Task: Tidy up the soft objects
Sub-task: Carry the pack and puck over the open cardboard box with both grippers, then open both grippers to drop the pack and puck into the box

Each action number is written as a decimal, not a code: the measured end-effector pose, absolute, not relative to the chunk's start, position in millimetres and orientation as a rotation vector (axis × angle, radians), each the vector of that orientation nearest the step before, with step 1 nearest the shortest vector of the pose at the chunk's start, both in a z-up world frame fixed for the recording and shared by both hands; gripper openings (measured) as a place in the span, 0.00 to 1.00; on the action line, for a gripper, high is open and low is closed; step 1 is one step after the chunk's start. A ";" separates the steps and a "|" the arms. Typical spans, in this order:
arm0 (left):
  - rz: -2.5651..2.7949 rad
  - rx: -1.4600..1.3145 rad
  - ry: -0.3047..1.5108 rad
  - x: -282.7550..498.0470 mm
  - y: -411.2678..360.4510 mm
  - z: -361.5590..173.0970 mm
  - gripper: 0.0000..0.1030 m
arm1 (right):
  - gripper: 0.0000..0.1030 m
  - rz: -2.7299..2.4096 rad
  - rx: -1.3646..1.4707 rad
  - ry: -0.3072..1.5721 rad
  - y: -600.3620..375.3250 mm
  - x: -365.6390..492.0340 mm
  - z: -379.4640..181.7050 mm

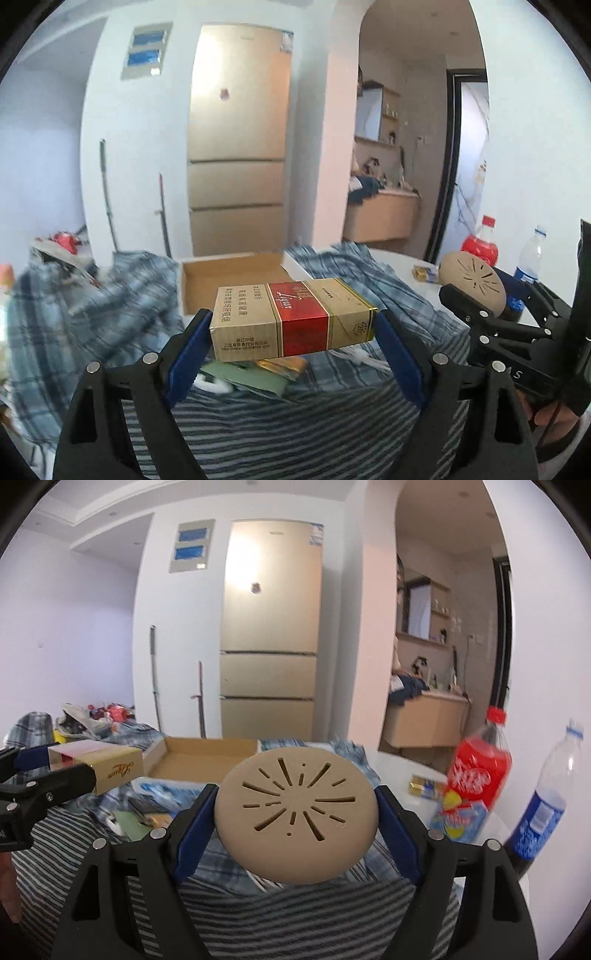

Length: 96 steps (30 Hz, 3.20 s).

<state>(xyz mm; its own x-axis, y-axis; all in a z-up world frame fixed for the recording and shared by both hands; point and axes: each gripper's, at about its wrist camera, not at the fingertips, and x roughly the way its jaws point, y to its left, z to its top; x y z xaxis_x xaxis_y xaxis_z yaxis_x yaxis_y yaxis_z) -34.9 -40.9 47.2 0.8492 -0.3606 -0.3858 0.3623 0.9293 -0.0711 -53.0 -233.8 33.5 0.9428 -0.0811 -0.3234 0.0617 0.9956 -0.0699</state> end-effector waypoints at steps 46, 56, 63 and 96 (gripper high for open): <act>-0.072 -0.050 0.175 100.5 -3.9 138.1 0.87 | 0.79 0.083 0.006 0.118 -187.9 97.6 130.2; -0.140 -0.044 0.323 158.4 1.0 83.0 0.87 | 0.79 0.096 0.008 0.245 -191.7 148.2 79.8; -0.122 0.000 0.434 188.3 -1.5 53.4 0.87 | 0.79 0.145 0.027 0.384 -196.4 175.0 50.3; -0.136 -0.017 0.627 230.9 2.0 -24.0 0.88 | 0.94 0.217 -0.022 0.672 -190.4 224.0 -37.2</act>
